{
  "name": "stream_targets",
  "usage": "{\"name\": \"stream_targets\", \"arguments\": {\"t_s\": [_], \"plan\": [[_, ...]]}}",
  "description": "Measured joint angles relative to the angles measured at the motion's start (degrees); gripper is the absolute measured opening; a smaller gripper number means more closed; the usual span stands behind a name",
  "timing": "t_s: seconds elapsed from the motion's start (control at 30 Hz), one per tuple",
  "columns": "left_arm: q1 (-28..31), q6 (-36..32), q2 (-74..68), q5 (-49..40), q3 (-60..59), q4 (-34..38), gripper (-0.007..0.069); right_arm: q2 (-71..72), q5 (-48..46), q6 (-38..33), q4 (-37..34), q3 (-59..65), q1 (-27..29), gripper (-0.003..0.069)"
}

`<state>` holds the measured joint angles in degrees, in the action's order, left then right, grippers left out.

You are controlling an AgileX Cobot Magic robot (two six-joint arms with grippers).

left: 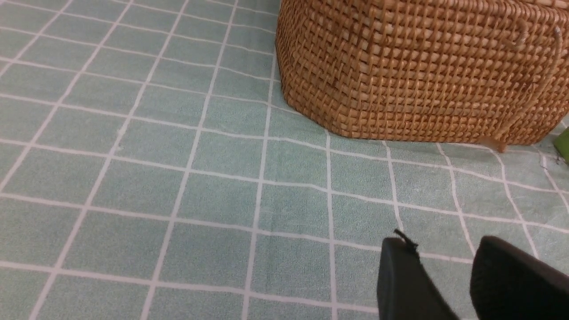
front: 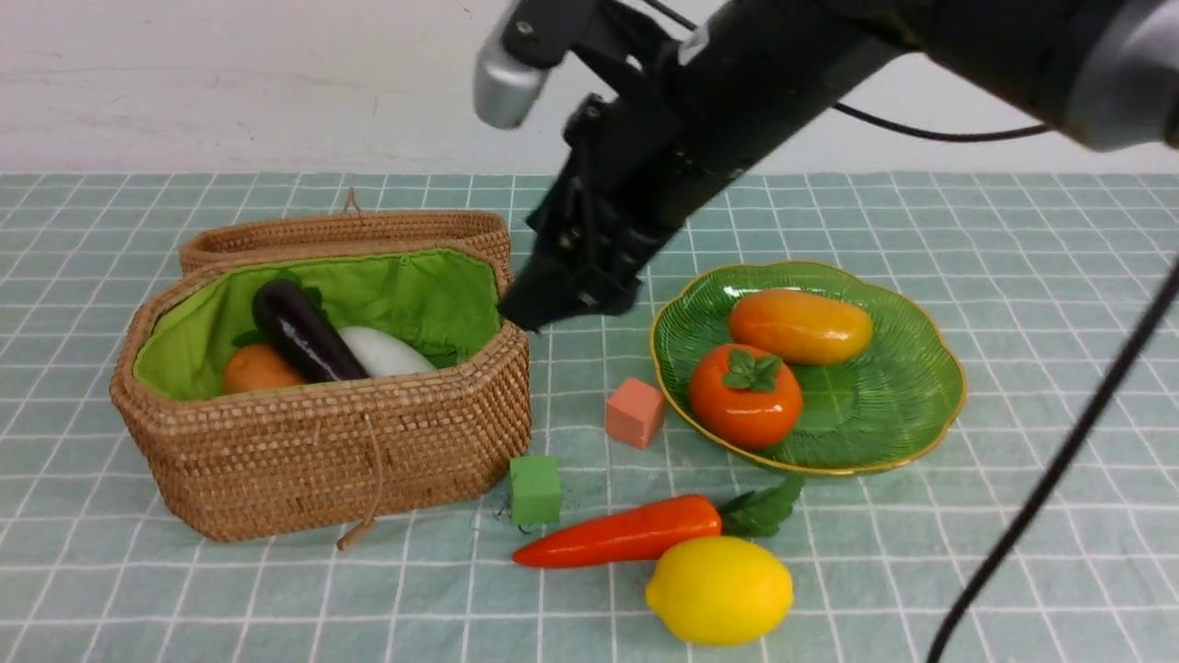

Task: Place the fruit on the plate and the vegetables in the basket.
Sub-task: Use the right arm to grab a carrot and put it into the left basket

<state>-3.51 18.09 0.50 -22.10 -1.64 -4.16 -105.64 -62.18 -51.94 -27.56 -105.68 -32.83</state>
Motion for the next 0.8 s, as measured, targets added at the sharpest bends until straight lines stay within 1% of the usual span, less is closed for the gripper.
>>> {"name": "stream_targets", "arguments": {"t_s": [0.17, 0.3, 0.4, 0.5, 0.57, 0.63, 0.77, 0.8], "plan": [[0.0, 0.0, 0.0, 0.0, 0.0, 0.0, 0.0234, 0.4, 4.7, -0.2, 7.7, 11.9, -1.2, 0.0576], [0.0, 0.0, 0.0, 0.0, 0.0, 0.0, 0.0237, -3.3, 6.4, -0.2, 12.8, 14.7, -2.4, 0.0576], [0.0, 0.0, 0.0, 0.0, 0.0, 0.0, 0.0237, -6.0, 9.4, -0.2, 13.8, 14.9, -3.3, 0.0576], [0.0, 0.0, 0.0, 0.0, 0.0, 0.0, 0.0237, -9.4, 14.3, -0.2, 13.8, 14.9, -4.1, 0.0564], [0.0, 0.0, 0.0, 0.0, 0.0, 0.0, 0.0237, -10.2, 15.1, -0.2, 13.7, 14.9, -4.2, 0.0557], [0.0, 0.0, 0.0, 0.0, 0.0, 0.0, 0.0237, -12.0, 15.5, -0.2, 13.5, 14.9, -4.3, 0.0527], [0.0, 0.0, 0.0, 0.0, 0.0, 0.0, 0.0237, -14.6, 14.5, -0.2, 13.6, 15.0, -4.3, 0.0420], [0.0, 0.0, 0.0, 0.0, 0.0, 0.0, 0.0237, -15.0, 14.5, -0.2, 13.6, 15.0, -4.3, 0.0380]]}}
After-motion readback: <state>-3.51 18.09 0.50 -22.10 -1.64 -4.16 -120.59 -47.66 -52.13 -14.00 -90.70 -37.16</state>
